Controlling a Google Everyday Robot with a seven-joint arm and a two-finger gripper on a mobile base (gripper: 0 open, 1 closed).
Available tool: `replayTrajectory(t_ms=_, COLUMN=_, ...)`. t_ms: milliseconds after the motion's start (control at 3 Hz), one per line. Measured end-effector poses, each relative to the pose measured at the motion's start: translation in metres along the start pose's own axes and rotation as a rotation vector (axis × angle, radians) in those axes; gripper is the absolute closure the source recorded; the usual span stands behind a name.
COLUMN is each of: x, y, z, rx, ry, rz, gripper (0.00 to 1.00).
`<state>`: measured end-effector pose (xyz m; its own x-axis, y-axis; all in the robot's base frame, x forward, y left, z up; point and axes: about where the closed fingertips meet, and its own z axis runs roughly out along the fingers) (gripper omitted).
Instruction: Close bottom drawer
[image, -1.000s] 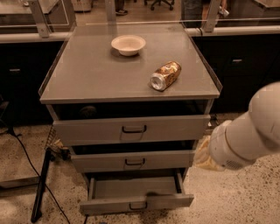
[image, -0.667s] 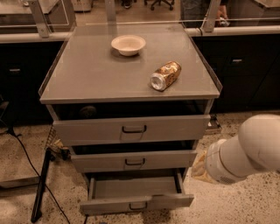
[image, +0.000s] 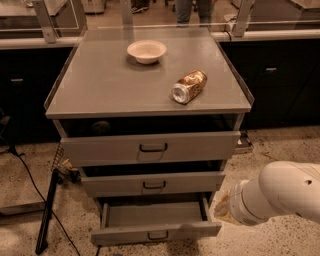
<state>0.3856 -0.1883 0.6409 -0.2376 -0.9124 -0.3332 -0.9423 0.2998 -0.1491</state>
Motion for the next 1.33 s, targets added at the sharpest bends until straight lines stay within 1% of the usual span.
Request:
replayTrajectory(t_ms=333, x=0.018, y=0.009, z=0.038, rx=-0.042, ry=0.012, rz=0.026, gripper=1.0)
replayTrajectory(t_ms=667, x=0.057, y=0.029, z=0.108, rx=-0.099, ry=0.016, rz=0.08, gripper=1.0)
replayTrajectory(t_ms=1000, x=0.082, y=0.055, z=0.178, rx=-0.157, ry=-0.014, rz=0.127, gripper=1.0)
replayTrajectory(t_ms=1333, x=0.082, y=0.055, z=0.178, rx=-0.157, ry=-0.014, rz=0.127, gripper=1.0)
